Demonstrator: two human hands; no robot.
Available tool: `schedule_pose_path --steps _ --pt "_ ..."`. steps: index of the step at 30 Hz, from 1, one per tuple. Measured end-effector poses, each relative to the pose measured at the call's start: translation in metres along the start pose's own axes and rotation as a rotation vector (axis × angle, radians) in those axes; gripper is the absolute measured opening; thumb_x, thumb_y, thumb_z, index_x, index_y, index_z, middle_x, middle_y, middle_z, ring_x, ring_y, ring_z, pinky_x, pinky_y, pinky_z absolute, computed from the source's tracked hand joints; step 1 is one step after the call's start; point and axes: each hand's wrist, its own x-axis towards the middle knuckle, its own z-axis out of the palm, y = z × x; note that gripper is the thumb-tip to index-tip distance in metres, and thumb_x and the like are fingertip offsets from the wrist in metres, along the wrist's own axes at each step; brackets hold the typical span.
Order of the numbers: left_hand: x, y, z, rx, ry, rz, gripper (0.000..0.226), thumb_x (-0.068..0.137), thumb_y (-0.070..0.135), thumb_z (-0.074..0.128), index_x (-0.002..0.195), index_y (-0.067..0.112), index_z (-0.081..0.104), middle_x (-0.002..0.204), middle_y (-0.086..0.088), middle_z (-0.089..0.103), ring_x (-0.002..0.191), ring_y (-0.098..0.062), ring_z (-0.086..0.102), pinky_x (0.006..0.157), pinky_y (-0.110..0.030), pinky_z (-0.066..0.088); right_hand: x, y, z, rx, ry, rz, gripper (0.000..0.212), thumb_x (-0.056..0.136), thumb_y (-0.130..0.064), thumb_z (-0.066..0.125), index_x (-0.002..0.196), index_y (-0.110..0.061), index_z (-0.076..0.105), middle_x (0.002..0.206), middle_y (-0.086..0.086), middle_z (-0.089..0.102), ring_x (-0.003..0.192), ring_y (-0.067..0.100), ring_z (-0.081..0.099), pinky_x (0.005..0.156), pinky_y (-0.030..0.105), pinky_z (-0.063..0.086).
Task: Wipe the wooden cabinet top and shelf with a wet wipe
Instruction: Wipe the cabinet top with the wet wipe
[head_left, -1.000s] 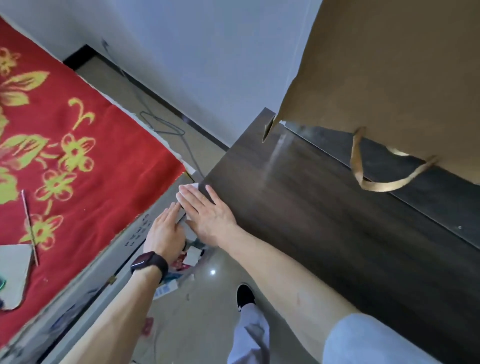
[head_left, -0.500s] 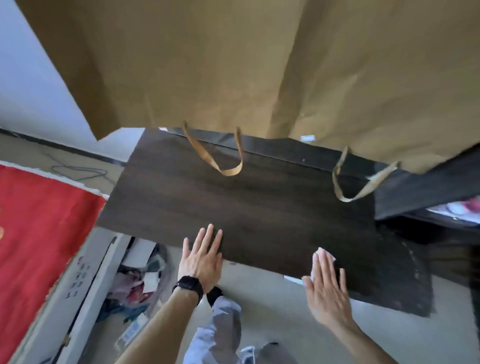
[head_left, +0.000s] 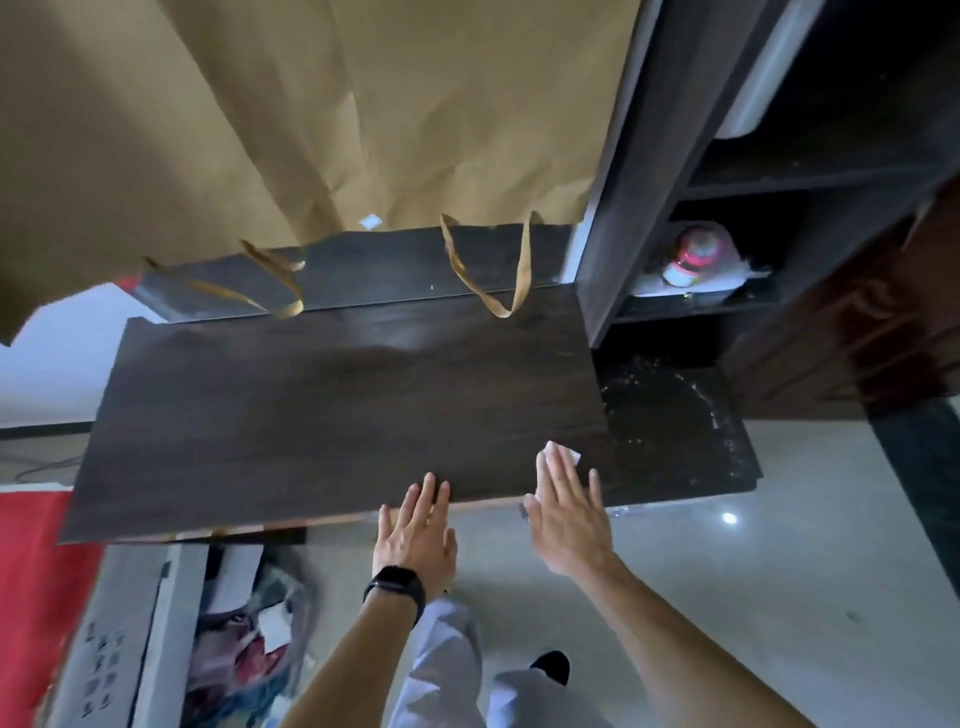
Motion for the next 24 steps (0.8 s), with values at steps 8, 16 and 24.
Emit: schedule_pose_path --steps 8,16,24 --pt "0.021 0.027 -0.015 -0.001 0.026 0.037 0.062 0.104 0.036 0.028 0.160 0.030 0.003 0.168 0.005 -0.006 0.154 -0.016 0.002 0.123 -0.047 0.006 0.039 0.006 -0.023 -0.021 -0.018 -0.130 0.064 0.104 -0.042 0.018 0.156 -0.017 -0.011 0.163 -0.005 -0.021 0.149 0.013 -0.021 0.122 0.047 -0.008" --pt "0.071 0.043 -0.026 -0.044 0.148 0.056 0.059 0.103 0.036 0.034 0.159 0.033 0.015 0.168 0.001 0.008 0.153 -0.021 0.014 0.123 -0.042 0.012 0.135 0.004 -0.047 0.014 0.034 -0.096 0.066 0.103 -0.046 0.017 0.155 -0.017 -0.011 0.163 -0.003 -0.020 0.149 0.014 -0.021 0.122 0.050 -0.004" --pt "0.097 0.050 -0.045 -0.040 0.192 0.089 0.057 0.101 0.033 0.043 0.156 0.030 0.030 0.164 -0.005 0.025 0.147 -0.026 0.030 0.119 -0.045 0.024 0.144 0.013 -0.058 0.112 0.248 0.222 0.065 0.104 -0.042 0.027 0.157 -0.008 0.010 0.166 0.009 0.006 0.152 0.028 0.012 0.118 0.052 0.024"
